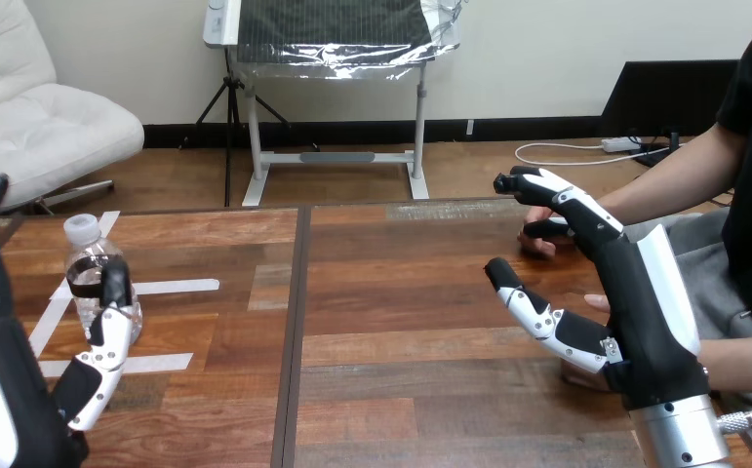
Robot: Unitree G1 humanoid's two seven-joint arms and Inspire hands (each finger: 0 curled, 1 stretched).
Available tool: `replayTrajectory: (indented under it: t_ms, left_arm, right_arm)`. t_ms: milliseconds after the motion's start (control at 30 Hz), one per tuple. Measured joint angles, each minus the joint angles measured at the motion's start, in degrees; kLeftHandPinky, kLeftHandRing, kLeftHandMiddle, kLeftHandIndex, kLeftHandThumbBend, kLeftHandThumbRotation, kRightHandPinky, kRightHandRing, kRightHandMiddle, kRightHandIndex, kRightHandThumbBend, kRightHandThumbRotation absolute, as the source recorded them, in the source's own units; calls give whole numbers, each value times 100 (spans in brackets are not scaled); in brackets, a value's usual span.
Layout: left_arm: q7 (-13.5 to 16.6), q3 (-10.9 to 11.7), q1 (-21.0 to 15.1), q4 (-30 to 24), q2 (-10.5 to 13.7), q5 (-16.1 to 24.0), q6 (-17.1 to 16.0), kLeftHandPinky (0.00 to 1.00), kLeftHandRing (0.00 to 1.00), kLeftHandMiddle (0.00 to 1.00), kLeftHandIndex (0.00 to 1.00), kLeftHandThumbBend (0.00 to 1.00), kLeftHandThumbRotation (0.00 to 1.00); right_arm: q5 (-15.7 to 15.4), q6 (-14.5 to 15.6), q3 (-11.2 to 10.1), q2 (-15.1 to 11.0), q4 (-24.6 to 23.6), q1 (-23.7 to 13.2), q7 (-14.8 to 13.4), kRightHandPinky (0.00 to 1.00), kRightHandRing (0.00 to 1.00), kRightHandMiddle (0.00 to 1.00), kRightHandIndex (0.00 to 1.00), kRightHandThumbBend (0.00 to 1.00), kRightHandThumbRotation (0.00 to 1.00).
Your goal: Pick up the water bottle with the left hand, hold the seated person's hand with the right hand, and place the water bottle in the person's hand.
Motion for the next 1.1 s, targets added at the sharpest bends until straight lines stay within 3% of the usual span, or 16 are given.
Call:
replayTrajectory:
  t_ms: [367,733,967,1000,1033,1100]
  left_arm:
    - [-314,-1,-469,643,632,564,653,96,94,94,92,56,100]
    - [-585,-26,-1074,1419,1318,704,862,99,93,92,89,57,100]
    - [-822,-69,-1431,1772,1609,678,920,98,91,90,87,54,100]
    - [-864,-82,-1478,1805,1641,673,927,98,91,90,87,54,100]
    - [-1081,-226,-1763,1976,1819,651,961,97,90,90,86,53,100]
    - [-1083,-240,-1787,1980,1820,651,958,95,89,89,86,52,100]
  right_arm:
    - [-3,-3,1,0,0,-1,-1,68,81,86,76,40,15]
    - [-17,-3,0,0,1,-4,-4,68,81,85,76,41,18]
    - [-18,-3,1,0,2,-15,-5,68,82,85,75,41,15]
    - [-15,-3,1,0,2,-17,-5,68,82,85,75,41,15]
    - [0,-3,2,0,2,-50,-5,68,82,85,75,41,13]
    - [2,-3,1,0,2,-54,-4,68,81,85,75,41,13]
